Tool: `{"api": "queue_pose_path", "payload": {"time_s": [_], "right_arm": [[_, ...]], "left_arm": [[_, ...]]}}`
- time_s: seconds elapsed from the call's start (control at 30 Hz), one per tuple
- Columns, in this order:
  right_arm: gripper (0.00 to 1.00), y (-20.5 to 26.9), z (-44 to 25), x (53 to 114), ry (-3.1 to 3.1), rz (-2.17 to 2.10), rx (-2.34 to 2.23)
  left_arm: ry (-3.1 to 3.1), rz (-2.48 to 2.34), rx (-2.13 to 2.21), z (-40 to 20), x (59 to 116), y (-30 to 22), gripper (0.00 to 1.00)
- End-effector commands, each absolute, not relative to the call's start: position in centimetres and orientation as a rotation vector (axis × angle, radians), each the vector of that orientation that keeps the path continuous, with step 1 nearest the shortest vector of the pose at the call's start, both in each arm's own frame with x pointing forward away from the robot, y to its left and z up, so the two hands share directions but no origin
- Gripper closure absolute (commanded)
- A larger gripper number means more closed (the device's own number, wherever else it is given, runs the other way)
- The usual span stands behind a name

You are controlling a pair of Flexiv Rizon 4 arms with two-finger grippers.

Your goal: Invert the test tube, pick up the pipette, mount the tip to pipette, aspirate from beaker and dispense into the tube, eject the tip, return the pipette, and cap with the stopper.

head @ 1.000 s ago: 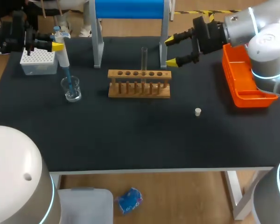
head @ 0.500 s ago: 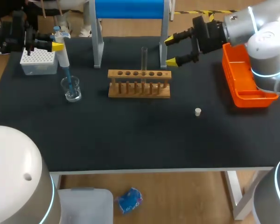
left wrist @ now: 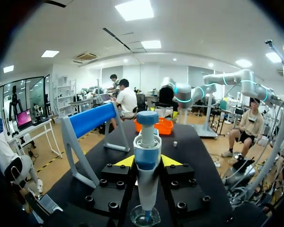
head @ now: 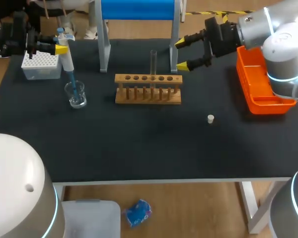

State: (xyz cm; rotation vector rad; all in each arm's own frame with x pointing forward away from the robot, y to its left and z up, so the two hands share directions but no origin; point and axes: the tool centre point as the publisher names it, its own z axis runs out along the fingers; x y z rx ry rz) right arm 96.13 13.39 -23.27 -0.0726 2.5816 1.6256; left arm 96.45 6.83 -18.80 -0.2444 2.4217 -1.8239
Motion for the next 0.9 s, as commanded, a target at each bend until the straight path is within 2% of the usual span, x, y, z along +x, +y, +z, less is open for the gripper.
{"api": "queue_pose_path", "payload": {"time_s": [0.03, 0.9], "right_arm": [[0.00, 13.4, -23.3, 96.1, 2.581, 1.626, -0.073], [0.00, 13.4, -23.3, 96.1, 2.581, 1.626, -0.073]], "left_arm": [[2.417, -1.822, -0.244, -18.7, 96.3, 6.9, 1.00], [2.436, -1.706, -0.196, -12.1, 96.1, 6.4, 1.00]]}}
